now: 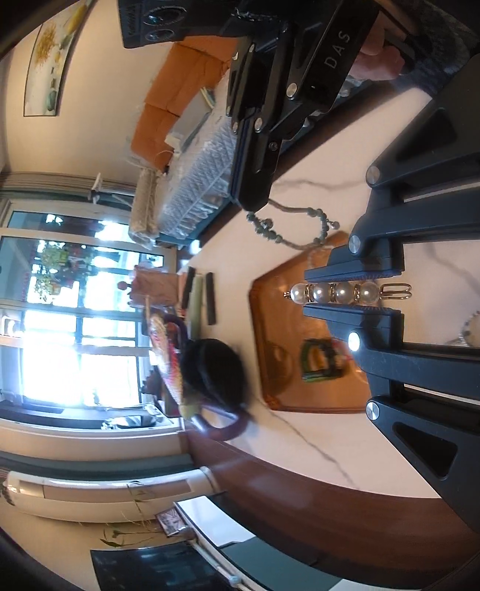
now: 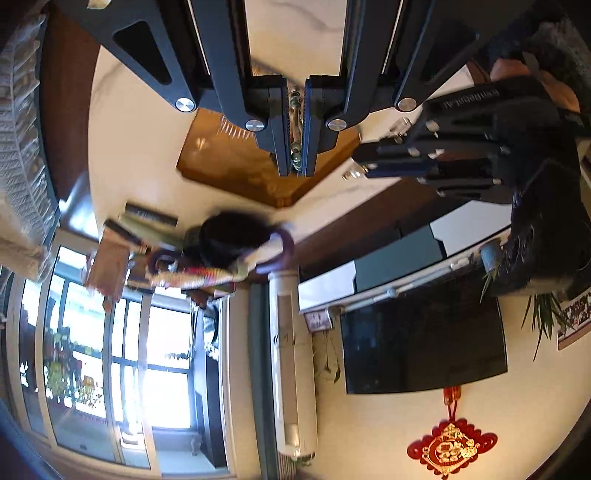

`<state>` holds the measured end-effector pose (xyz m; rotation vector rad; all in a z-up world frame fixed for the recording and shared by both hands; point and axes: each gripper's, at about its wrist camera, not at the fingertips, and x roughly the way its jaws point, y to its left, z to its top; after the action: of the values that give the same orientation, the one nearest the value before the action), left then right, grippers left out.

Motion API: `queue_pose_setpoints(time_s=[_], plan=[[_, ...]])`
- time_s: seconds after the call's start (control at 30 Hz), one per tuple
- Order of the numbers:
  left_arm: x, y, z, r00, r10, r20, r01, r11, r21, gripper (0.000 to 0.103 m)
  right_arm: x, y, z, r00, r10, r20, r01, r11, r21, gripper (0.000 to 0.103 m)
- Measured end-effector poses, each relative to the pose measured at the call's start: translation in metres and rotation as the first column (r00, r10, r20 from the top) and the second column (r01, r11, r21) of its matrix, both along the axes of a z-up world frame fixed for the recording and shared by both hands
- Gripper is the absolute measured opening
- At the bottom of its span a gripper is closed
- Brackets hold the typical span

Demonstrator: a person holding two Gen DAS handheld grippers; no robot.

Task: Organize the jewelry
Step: 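Carry the pearl pin over the tray while the right tool carries the green bracelet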

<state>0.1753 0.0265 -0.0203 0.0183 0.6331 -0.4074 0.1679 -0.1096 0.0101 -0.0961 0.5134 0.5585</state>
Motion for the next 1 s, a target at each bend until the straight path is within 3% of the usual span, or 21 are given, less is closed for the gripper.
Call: queue_pose_setpoints(time_s=[0.2,0.43,0.7,0.87,1.0], plan=[[0.021,0.006,0.018,0.999,0.023,0.044,-0.021,0.998,-0.055,0.012,0.017,0.01,0.018,0.999,0.0,0.04,-0.001,1.0,0.028,0.005],[0.062,0.027,0.015,0.998,0.048,0.036,-0.044,0.992,-0.122,0.012,0.046,0.012,0.009,0.999,-0.005,0.043,0.005,1.0,-0.002,0.005],[0.133,0.043,-0.042,0.989,0.119,-0.087,-0.127,0.988,-0.09,0.012,0.118,0.0,-0.04,0.997,-0.052,-0.058,0.051,0.999,-0.011,0.005],[0.172,0.056,-0.092,0.969,0.144,-0.201,-0.166,0.981,-0.097,0.012,0.154,-0.006,-0.081,0.99,-0.066,-0.128,0.062,0.998,-0.029,0.005],[0.188,0.065,-0.114,0.954,0.15,-0.258,-0.185,0.975,-0.12,0.012,0.17,-0.009,-0.107,0.981,-0.036,-0.191,0.035,0.999,-0.006,0.005]])
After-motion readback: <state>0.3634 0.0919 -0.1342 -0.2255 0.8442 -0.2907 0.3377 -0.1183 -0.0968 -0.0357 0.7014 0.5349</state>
